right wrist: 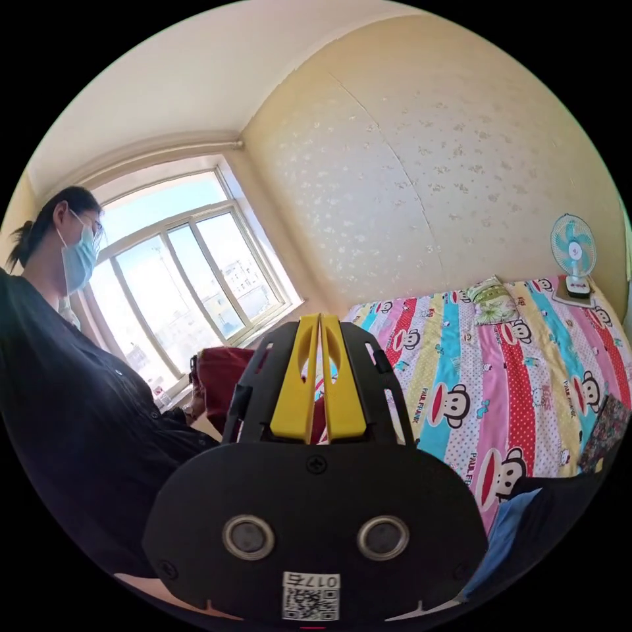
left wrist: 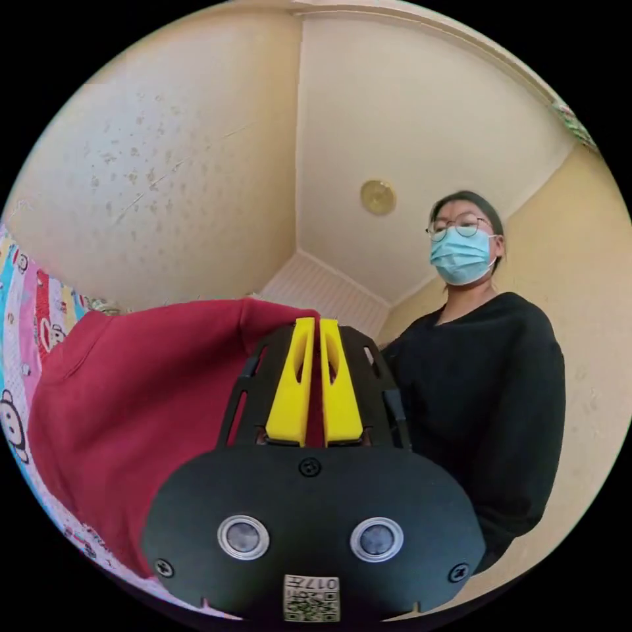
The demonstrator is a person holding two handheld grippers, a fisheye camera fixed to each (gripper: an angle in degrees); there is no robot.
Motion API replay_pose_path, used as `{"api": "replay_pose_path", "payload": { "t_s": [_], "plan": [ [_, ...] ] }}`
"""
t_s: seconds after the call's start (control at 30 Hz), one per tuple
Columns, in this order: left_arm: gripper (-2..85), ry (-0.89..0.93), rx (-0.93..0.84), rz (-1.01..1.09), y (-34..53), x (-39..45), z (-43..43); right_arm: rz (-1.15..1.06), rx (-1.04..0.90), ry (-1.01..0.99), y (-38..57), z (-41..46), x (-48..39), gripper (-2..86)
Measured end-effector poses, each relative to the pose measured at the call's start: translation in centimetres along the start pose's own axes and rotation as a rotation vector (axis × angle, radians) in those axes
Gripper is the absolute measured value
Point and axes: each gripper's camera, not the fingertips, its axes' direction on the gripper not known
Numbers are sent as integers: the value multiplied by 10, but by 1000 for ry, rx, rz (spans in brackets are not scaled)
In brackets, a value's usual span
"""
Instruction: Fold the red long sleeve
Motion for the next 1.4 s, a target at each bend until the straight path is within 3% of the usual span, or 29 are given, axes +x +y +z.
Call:
{"api": "replay_pose_path", "payload": {
  "t_s": [0.07, 0.2, 0.43, 0.57, 0.67, 0.9, 1.07, 1.13, 1.3, 1.4],
  "plan": [
    [-3, 315, 107, 93, 6, -1, 34, -52, -10, -9, 6, -10, 0, 6],
    [-2, 560, 282, 70, 27, -13, 71, -129, -64, -10, 21, -23, 4, 10],
    [-2, 975, 173, 204, 55, 83, 232, -250, -160, 13, 34, -27, 1, 42],
    [-2, 1153, 117, 141, 85, 126, 316, -163, -62, -167, 28, -29, 28, 94],
    [-1, 1216, 51, 96, 118, 157, 365, -65, -41, -319, 17, -17, 61, 140],
    [-1, 1218, -44, -26, 193, 193, 424, 180, -199, -788, 20, 32, 145, 220],
    [-1, 1236, -57, -95, 236, 181, 448, 396, -174, -799, 54, 32, 203, 232],
    [-1, 1240, -51, -112, 247, 173, 454, 399, -153, -819, 62, 26, 213, 231],
    [-1, 1296, -29, -164, 273, 149, 479, 356, -388, -1174, 54, 63, 200, 246],
    [-1, 1339, -13, -197, 286, 133, 503, 352, -393, -1401, 53, 84, 182, 245]
  ]
}}
